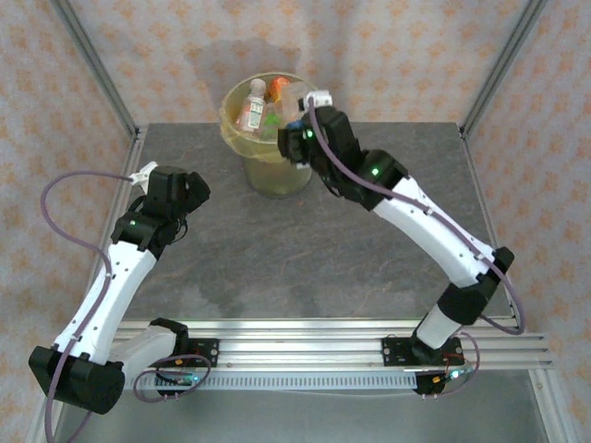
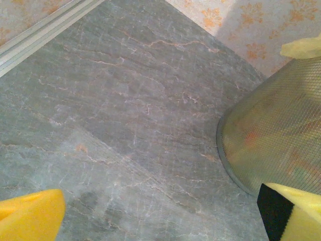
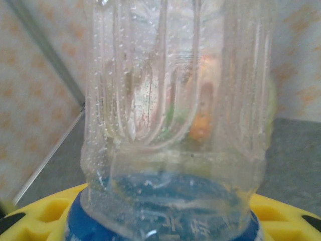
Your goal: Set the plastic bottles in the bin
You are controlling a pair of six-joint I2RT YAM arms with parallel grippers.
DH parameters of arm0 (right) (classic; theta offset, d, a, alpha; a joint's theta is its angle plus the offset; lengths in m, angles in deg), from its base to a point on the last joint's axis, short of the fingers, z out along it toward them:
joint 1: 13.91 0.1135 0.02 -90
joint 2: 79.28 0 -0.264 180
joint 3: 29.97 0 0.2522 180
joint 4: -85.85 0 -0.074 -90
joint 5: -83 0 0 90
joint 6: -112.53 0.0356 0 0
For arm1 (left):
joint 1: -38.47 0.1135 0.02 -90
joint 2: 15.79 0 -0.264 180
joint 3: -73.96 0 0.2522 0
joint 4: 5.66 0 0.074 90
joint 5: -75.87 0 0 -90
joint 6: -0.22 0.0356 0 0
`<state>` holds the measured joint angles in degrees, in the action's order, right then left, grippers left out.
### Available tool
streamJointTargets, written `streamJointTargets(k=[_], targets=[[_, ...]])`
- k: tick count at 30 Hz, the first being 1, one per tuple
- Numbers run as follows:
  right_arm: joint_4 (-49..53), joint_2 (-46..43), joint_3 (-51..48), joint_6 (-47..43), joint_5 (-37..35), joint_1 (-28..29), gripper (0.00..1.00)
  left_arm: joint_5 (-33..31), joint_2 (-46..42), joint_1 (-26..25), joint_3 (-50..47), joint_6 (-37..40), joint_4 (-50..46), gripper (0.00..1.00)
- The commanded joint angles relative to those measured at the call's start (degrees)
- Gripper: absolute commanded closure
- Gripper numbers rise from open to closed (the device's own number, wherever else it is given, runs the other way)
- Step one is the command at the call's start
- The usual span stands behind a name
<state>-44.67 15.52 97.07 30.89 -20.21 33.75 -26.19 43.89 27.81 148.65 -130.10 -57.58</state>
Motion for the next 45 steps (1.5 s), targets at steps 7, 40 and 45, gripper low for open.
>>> streamJointTargets(k=[7,40,45], targets=[[6.2,22.1,28.2,-3.8,-8.0,-7.3,0.56,0.1,0.4,0.1,1.2,3.0,0.6,0.00],[1.5,42.0,43.5,3.1,0.5,-15.4,0.52,0.6,0.4,0.0,-0.4,3.5,0.5,0.00],[3.4,42.7,43.5,7.6,2.5,-15.4,0.48,0.9,0.4,0.1,-0.5,3.1,0.8,0.00]])
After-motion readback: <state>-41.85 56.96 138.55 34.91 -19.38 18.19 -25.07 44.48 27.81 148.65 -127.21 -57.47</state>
